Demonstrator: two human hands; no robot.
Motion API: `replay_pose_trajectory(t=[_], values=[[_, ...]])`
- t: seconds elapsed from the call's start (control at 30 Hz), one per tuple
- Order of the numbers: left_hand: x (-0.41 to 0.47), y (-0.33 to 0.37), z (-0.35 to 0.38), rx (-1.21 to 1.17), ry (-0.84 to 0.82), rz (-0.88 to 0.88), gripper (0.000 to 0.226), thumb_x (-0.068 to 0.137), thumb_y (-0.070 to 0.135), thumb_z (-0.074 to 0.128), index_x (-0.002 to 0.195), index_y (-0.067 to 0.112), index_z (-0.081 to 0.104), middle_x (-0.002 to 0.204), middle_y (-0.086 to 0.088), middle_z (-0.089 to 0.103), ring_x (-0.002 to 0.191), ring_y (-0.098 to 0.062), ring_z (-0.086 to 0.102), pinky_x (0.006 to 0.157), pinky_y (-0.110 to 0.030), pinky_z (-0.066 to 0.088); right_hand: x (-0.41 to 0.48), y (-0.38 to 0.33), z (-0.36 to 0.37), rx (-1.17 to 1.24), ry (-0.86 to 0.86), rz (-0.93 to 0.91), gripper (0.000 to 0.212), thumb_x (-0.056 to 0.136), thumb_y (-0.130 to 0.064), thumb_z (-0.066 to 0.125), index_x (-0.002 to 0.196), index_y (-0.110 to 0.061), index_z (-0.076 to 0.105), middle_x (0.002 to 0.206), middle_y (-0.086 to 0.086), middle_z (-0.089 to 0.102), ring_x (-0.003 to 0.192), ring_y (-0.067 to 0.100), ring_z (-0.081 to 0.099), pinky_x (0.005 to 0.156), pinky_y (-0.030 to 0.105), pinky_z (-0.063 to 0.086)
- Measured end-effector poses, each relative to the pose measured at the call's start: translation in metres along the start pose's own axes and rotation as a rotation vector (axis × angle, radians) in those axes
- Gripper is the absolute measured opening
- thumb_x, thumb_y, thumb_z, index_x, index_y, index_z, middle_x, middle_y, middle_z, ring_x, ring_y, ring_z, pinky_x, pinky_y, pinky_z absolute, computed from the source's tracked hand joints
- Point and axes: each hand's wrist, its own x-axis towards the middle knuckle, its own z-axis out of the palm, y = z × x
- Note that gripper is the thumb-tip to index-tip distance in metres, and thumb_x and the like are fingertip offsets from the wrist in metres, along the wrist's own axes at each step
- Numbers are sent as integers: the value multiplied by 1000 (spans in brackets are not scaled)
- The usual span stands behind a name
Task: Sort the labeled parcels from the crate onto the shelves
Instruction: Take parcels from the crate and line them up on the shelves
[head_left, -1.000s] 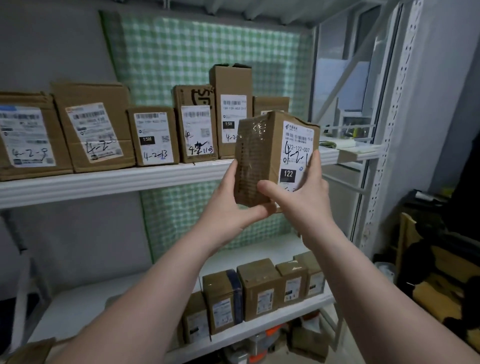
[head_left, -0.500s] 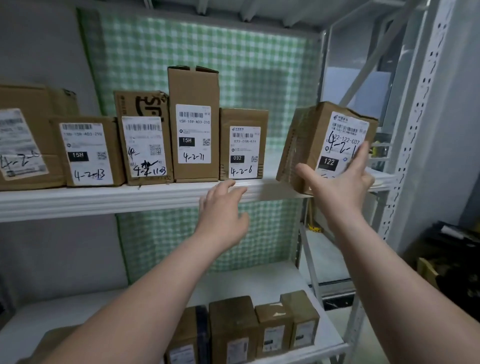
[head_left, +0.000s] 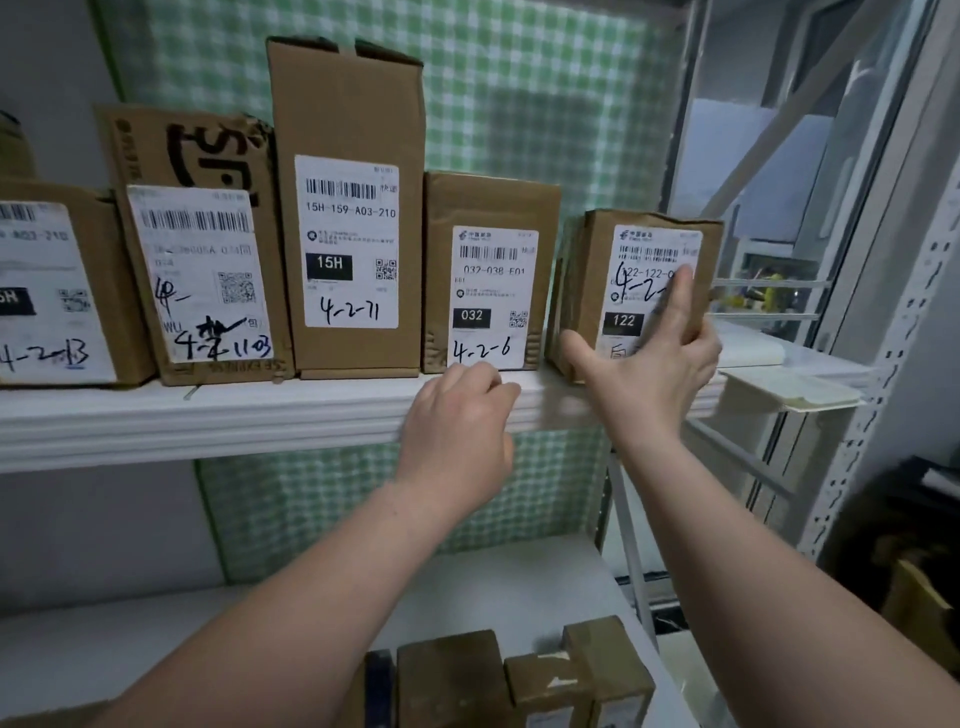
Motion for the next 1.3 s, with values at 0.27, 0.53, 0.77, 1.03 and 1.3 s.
replay_pose_trajectory(t=[0.27, 0.53, 0.77, 1.03, 1.3], values=[[2, 0, 10, -135, 153, -17, 30, 58, 0, 55, 82, 7, 72, 76, -9, 59, 68, -30, 51, 64, -34, 42, 9, 17, 22, 27, -48, -84, 114, 68, -51, 77, 156, -33, 6, 150, 28, 15, 140, 42, 19, 116, 48, 19], [2, 6, 14, -140, 172, -64, 34, 58, -3, 53, 84, 5, 72, 75, -10, 60, 66, -32, 52, 62, -40, 48, 20, 17, 22, -20, -174, -89, 117, 72, -51, 78, 155, -31, -2, 154, 29, 8, 142, 43, 16, 118, 49, 18], [0, 9, 16, -123, 185, -73, 35, 65, 2, 46, 89, 4, 72, 77, -9, 60, 70, -32, 52, 62, -41, 48, 44, 19, 8, 210, -257, -43, 102, 82, -37, 73, 156, -18, 6, 157, 17, 16, 147, 28, 11, 117, 37, 15], [-2, 15, 15, -102, 161, -104, 36, 61, -3, 53, 91, 3, 71, 78, -10, 59, 71, -32, 52, 63, -40, 49, 62, 17, 8, 262, -266, 119, 108, 74, -32, 74, 156, -19, 5, 142, 17, 31, 132, 29, 33, 109, 39, 34], [-2, 18, 14, -91, 153, -129, 37, 61, -2, 51, 91, 2, 71, 79, -11, 60, 72, -33, 52, 64, -39, 48, 66, 19, 15, 265, -315, 100, 85, 75, -33, 72, 145, -15, 27, 128, 6, 52, 123, 27, 47, 93, 35, 42]])
